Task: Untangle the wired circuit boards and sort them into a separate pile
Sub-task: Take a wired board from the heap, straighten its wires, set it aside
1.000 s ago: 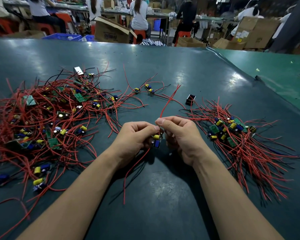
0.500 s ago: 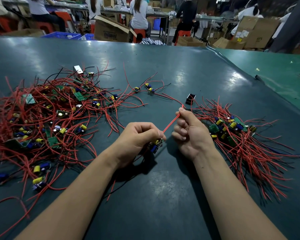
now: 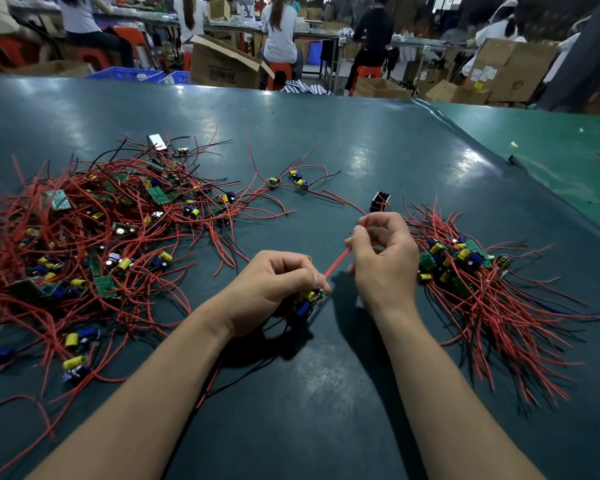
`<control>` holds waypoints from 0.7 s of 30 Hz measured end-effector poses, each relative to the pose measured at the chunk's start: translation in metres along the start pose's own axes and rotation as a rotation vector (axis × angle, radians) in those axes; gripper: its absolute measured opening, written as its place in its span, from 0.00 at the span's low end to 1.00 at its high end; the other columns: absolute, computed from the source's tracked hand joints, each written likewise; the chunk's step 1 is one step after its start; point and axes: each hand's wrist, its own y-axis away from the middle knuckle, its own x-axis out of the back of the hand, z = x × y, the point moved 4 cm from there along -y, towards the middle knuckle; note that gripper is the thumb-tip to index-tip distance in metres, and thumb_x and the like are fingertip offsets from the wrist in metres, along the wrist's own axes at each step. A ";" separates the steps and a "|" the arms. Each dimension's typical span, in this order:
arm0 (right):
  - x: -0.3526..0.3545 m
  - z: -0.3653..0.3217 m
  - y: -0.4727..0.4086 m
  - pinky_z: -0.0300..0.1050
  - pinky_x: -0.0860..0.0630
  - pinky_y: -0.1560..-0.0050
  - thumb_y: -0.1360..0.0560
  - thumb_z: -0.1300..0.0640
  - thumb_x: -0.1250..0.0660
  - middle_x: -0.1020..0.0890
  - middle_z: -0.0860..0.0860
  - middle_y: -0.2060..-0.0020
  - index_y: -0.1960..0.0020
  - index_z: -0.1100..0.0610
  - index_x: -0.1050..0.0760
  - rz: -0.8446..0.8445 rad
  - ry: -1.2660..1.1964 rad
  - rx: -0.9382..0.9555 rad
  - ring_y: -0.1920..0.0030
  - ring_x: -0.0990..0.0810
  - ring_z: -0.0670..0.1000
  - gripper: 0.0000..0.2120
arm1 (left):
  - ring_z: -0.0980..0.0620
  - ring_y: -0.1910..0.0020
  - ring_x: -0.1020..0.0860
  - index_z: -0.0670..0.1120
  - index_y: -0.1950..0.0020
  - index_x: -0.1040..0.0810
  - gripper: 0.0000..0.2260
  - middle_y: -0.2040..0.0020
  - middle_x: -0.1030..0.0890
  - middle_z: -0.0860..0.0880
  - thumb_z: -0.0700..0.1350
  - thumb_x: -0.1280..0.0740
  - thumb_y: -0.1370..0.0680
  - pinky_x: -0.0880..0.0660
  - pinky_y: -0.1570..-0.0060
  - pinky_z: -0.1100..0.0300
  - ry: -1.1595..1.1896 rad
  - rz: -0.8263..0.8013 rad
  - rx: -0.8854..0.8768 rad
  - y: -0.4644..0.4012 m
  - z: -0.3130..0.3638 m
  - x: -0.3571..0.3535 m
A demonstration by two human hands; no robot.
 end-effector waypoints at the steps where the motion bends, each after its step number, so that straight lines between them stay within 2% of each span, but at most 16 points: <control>1: 0.000 0.001 0.000 0.42 0.28 0.75 0.23 0.64 0.33 0.17 0.53 0.65 0.56 0.54 0.26 -0.014 -0.076 -0.052 0.75 0.24 0.49 0.06 | 0.57 0.67 0.26 0.49 0.69 0.18 0.06 0.65 0.18 0.52 0.50 0.29 0.35 0.31 0.64 0.66 0.003 0.004 -0.001 0.000 0.000 0.000; 3: 0.001 0.003 -0.001 0.37 0.32 0.79 0.23 0.65 0.33 0.16 0.53 0.66 0.57 0.55 0.27 -0.029 -0.173 -0.122 0.79 0.27 0.47 0.07 | 0.58 0.68 0.25 0.49 0.69 0.18 0.05 0.65 0.18 0.51 0.49 0.29 0.35 0.30 0.65 0.67 0.018 0.005 0.001 0.000 0.001 0.001; 5: 0.002 0.004 -0.001 0.36 0.34 0.80 0.23 0.64 0.32 0.16 0.53 0.67 0.58 0.56 0.28 -0.028 -0.207 -0.156 0.81 0.28 0.48 0.08 | 0.58 0.68 0.25 0.49 0.69 0.18 0.05 0.65 0.18 0.51 0.47 0.29 0.35 0.30 0.66 0.67 0.025 0.005 0.012 0.001 0.001 0.001; 10: 0.003 0.001 0.000 0.38 0.33 0.79 0.24 0.63 0.34 0.16 0.51 0.69 0.62 0.54 0.33 0.018 -0.051 -0.062 0.82 0.26 0.50 0.12 | 0.59 0.70 0.26 0.47 0.70 0.18 0.05 0.67 0.18 0.51 0.43 0.30 0.33 0.30 0.68 0.69 0.021 0.001 0.019 0.001 0.001 0.000; 13: 0.007 0.003 -0.002 0.38 0.34 0.80 0.24 0.63 0.35 0.17 0.51 0.72 0.63 0.54 0.34 0.054 -0.057 -0.106 0.83 0.26 0.50 0.13 | 0.59 0.72 0.27 0.46 0.69 0.18 0.08 0.68 0.19 0.52 0.40 0.32 0.30 0.32 0.71 0.70 0.012 0.003 0.021 0.001 0.002 -0.001; 15: 0.008 0.007 -0.004 0.37 0.34 0.82 0.22 0.62 0.35 0.18 0.51 0.74 0.62 0.56 0.34 0.050 -0.148 -0.192 0.83 0.28 0.49 0.12 | 0.58 0.72 0.28 0.47 0.68 0.17 0.05 0.68 0.19 0.51 0.44 0.29 0.32 0.33 0.71 0.68 -0.009 0.007 0.037 0.002 0.002 -0.002; 17: 0.007 0.007 -0.005 0.36 0.35 0.83 0.21 0.62 0.35 0.19 0.52 0.75 0.60 0.57 0.34 0.026 -0.265 -0.251 0.83 0.29 0.48 0.12 | 0.56 0.71 0.29 0.48 0.67 0.16 0.06 0.68 0.20 0.50 0.50 0.28 0.36 0.35 0.71 0.64 -0.019 0.026 0.041 0.002 0.002 -0.001; 19: 0.005 0.008 -0.005 0.35 0.35 0.83 0.19 0.57 0.36 0.19 0.52 0.75 0.58 0.58 0.32 -0.007 -0.342 -0.309 0.83 0.29 0.48 0.10 | 0.53 0.69 0.29 0.47 0.66 0.15 0.08 0.68 0.21 0.49 0.51 0.27 0.37 0.35 0.69 0.62 0.035 0.093 0.035 0.001 0.000 0.001; 21: 0.000 0.008 -0.004 0.34 0.36 0.82 0.19 0.47 0.37 0.22 0.51 0.77 0.56 0.58 0.29 -0.107 -0.349 -0.425 0.83 0.29 0.48 0.15 | 0.50 0.68 0.31 0.46 0.64 0.15 0.07 0.67 0.22 0.46 0.48 0.23 0.36 0.37 0.68 0.61 0.119 0.210 0.016 0.000 -0.001 0.004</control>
